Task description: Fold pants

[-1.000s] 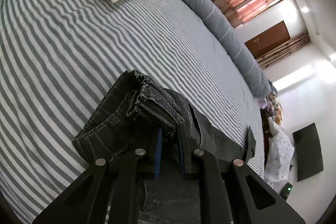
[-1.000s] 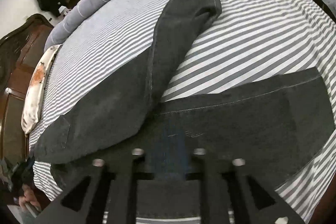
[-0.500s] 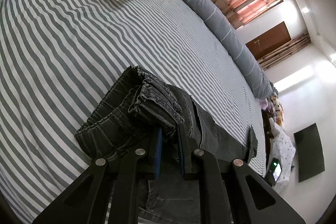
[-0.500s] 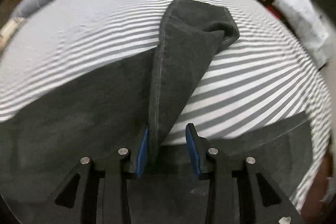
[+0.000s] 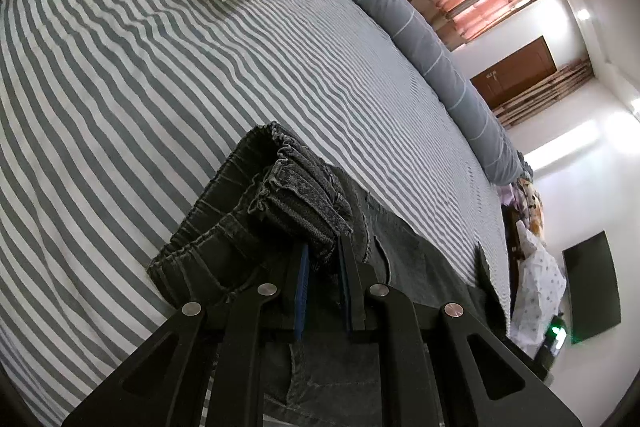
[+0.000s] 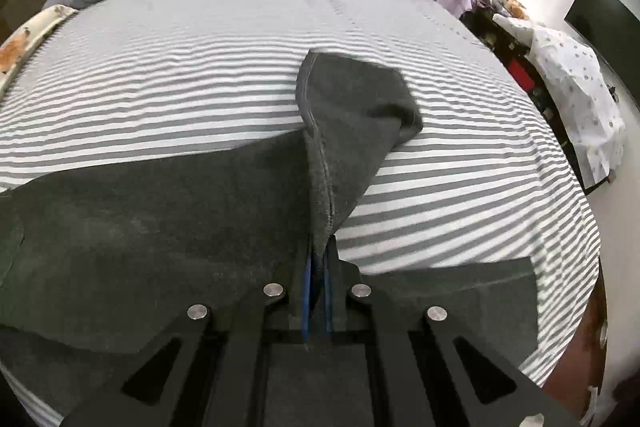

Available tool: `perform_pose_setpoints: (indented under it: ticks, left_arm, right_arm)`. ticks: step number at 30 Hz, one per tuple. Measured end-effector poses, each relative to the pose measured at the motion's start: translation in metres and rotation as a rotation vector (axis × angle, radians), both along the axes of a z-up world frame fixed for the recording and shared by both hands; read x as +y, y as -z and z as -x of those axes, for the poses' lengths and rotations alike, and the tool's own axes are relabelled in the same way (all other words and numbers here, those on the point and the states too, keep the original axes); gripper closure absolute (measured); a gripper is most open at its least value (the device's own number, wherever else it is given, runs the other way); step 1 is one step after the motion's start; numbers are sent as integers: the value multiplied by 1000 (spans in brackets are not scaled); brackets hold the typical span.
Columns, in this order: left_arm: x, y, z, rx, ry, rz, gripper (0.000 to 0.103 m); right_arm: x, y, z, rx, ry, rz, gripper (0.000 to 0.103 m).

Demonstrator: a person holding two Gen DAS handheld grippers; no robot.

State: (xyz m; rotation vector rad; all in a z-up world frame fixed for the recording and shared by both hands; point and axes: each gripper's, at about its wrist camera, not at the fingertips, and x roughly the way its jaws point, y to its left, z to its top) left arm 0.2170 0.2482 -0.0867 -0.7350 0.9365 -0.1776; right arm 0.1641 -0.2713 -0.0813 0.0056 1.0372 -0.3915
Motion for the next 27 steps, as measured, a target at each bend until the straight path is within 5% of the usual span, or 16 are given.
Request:
perform_pose_setpoints:
  ticks: [8,17,27]
  left_arm:
    - [11,1,2,14,46,-52,89]
    - [19,34,13,100,128,-155,89]
    - [17,30,33,95,167,-158,89]
  right_arm:
    - [16,10,56,12,21,-60,100]
    - [37,24,105,31,22,-82,100]
    - [36,23,127,44,27,-58,101]
